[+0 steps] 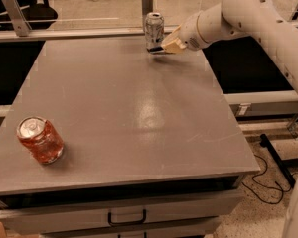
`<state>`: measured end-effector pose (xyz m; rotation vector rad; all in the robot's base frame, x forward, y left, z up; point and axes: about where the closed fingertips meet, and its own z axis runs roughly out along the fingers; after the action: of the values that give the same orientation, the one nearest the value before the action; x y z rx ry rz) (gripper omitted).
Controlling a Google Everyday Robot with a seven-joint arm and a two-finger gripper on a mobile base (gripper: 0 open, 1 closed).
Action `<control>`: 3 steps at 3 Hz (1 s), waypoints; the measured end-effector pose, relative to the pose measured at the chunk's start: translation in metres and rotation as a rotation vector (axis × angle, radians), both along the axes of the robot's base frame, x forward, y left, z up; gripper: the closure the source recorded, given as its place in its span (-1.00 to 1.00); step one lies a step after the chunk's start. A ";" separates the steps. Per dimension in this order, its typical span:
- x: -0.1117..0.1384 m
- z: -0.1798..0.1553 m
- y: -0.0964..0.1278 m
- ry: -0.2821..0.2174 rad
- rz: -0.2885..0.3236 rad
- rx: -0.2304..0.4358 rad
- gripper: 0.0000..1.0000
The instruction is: Move rxbar blueberry near 7up can
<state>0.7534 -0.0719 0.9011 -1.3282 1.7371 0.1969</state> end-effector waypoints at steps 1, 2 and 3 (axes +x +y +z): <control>0.016 -0.006 -0.013 -0.008 -0.006 -0.010 0.26; 0.028 -0.010 -0.020 -0.017 -0.012 -0.018 -0.19; 0.034 -0.011 -0.025 -0.024 -0.021 -0.022 -0.65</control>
Offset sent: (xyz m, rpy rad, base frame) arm 0.0436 -0.0361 -0.0079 -0.0296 -0.0345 -0.0276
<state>0.7873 -0.0974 0.8905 -1.3226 1.7367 0.1507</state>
